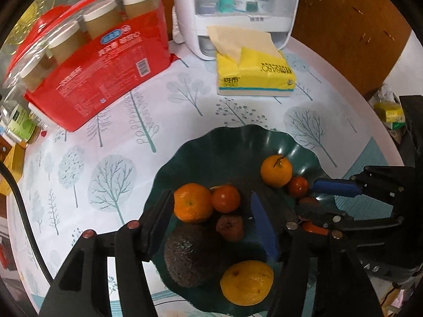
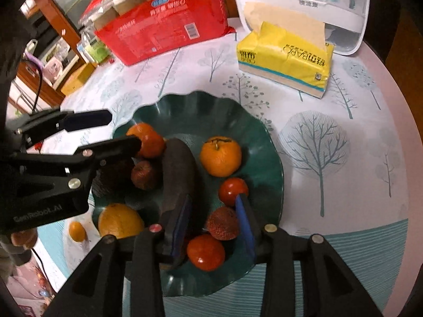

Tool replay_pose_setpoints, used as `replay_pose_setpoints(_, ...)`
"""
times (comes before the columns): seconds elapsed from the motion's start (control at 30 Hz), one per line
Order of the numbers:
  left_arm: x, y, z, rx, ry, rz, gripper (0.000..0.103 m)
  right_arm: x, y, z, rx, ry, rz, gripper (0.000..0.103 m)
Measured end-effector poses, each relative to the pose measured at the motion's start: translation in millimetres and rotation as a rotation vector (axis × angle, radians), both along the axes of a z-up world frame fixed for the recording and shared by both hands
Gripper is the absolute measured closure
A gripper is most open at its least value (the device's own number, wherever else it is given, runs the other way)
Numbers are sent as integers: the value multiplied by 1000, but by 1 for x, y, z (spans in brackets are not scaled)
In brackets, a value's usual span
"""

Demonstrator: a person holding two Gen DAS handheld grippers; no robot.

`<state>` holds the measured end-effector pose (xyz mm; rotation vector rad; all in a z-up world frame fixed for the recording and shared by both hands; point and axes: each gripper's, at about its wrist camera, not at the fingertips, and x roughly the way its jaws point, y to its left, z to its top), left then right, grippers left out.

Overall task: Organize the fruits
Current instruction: 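Carry cherry tomato and lychee onto the green plate and open both tools, then move the open right tool back to the last small orange fruit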

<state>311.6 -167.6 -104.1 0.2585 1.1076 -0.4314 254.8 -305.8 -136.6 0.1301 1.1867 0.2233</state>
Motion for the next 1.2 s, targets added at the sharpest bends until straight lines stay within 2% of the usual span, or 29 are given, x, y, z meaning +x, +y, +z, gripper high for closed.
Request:
replay_pose_setpoints(0.13,-3,10,9,-11,-18,21,43,-1,-3,13,10,-30,-19,66)
replay_pose_setpoints(0.27,-8,20,20,-41,-23,52,30,-4,0,23,3,-53,-15,66)
replay_pose_setpoints(0.57,-34,36,46,-78,-41,87,27,-16,7,43,6,-82,-19,66)
replay_pose_setpoints(0.8,-60,52,74,-105,-76,107,23,-38,14,78,10,-142,-29,66)
replay_pose_setpoints(1.2,-110,105,120,-146,-152,152,18,-75,47,122,14,-211,-16,66)
